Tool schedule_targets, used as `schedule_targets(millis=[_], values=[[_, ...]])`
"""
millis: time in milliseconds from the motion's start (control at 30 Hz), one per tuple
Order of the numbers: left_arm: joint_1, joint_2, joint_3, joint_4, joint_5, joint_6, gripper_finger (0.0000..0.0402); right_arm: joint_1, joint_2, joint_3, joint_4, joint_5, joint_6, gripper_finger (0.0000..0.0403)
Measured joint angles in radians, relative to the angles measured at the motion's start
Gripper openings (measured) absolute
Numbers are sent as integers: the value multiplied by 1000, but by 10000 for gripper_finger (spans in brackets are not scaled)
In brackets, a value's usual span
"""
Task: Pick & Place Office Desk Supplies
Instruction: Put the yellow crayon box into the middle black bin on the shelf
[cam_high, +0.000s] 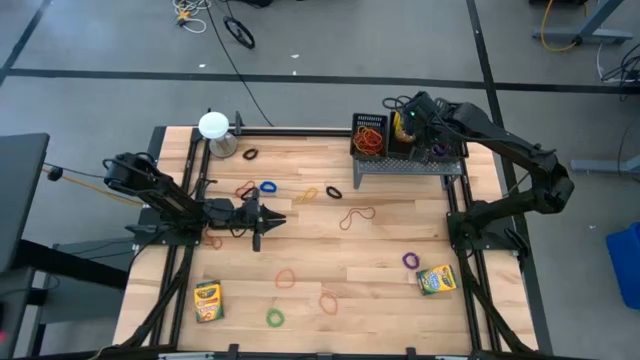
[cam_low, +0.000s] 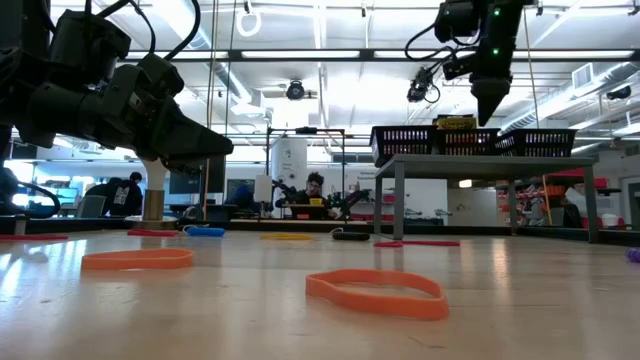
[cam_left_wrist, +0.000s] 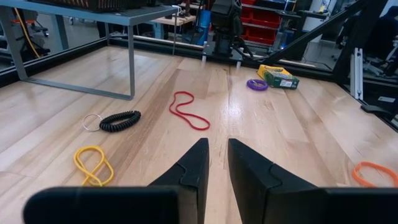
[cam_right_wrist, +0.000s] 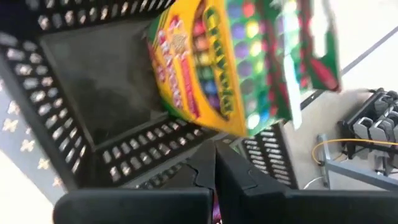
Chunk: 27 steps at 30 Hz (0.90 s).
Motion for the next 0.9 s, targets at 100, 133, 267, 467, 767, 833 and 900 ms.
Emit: schedule_targets(millis=[100, 133, 267, 467, 767, 833, 900], values=[[0, 0, 0, 0, 0, 0, 65, 0, 0, 0, 26, 1, -4, 8], [0, 0, 0, 0, 0, -1, 65, 0, 1, 0, 36, 1, -7, 10], [0, 0, 0, 0, 0, -1, 65, 0, 11, 0, 65, 0, -11, 11], [0, 0, 0, 0, 0, -1, 65, -3, 19, 0, 88, 0, -25, 12], [0, 1, 0, 0, 0, -1, 65, 25, 17, 0, 16, -57, -33, 13], [0, 1, 0, 0, 0, -1, 65, 24, 21, 0, 12, -57, -34, 13], [0, 1, 0, 0, 0, -2, 65, 24, 24, 0, 26, -57, -37, 13]])
